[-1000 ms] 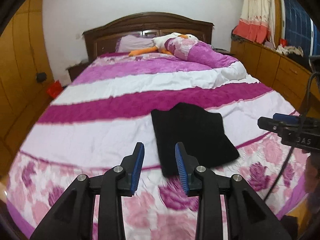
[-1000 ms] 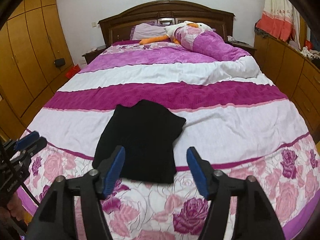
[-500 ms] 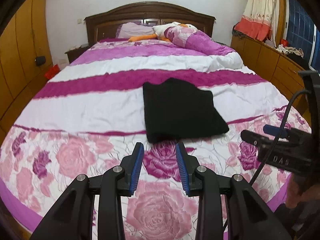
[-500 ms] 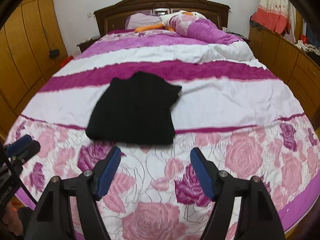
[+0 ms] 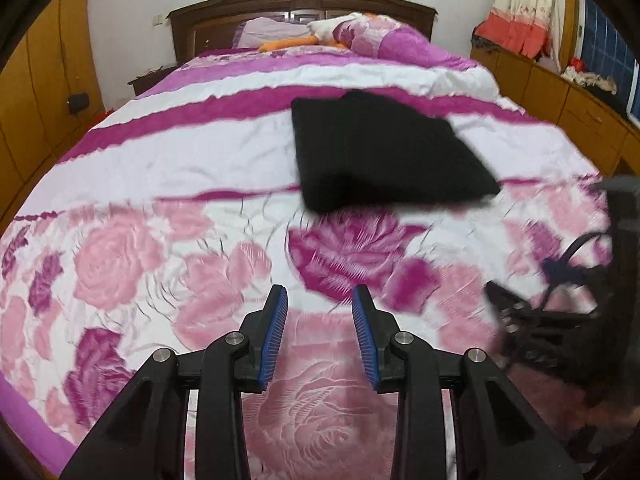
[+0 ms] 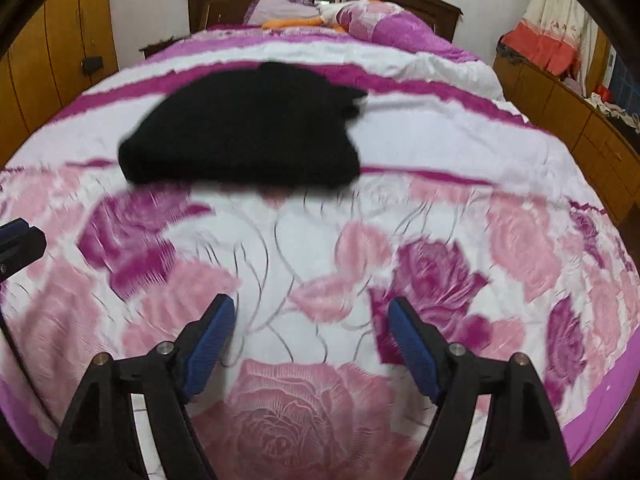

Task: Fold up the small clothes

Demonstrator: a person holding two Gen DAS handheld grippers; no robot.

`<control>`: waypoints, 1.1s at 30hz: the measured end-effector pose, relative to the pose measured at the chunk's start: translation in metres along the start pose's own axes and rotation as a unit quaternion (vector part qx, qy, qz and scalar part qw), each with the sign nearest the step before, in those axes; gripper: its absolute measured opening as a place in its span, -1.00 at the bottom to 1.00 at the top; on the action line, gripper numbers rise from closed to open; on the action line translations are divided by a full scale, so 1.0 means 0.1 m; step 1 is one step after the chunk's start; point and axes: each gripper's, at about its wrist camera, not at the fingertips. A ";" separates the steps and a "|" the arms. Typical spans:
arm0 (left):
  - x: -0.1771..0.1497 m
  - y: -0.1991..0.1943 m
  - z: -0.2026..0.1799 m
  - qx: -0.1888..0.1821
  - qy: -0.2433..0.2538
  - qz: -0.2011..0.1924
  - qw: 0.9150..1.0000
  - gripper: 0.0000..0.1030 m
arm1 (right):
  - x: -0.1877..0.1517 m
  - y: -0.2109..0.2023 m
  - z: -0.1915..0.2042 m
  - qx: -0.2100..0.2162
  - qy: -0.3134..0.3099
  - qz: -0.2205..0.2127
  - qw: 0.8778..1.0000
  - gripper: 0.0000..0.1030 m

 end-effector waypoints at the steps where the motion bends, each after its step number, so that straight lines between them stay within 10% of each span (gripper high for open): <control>1: -0.05 0.10 0.00 0.005 0.000 0.010 1.000 -0.61 | -0.02 0.03 -0.01 -0.010 0.004 -0.005 1.000 0.92; 9: -0.10 0.40 -0.09 0.045 0.013 0.003 0.999 -0.28 | 0.06 0.19 -0.02 -0.027 0.002 -0.004 1.000 0.99; 17: 0.15 0.66 0.06 0.036 -0.030 0.025 0.999 0.75 | 0.40 0.49 0.02 -0.040 -0.001 0.020 0.999 0.99; 33: 0.24 0.81 -0.02 0.054 -0.031 0.023 0.998 0.84 | 0.57 0.68 0.07 -0.043 -0.019 -0.016 0.999 0.99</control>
Point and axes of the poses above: each gripper's, at about its wrist camera, not at the fingertips, and y roughly the way its jaws point, z to its left, x to its top, and after that the axes turned 4 degrees about z, right-handed
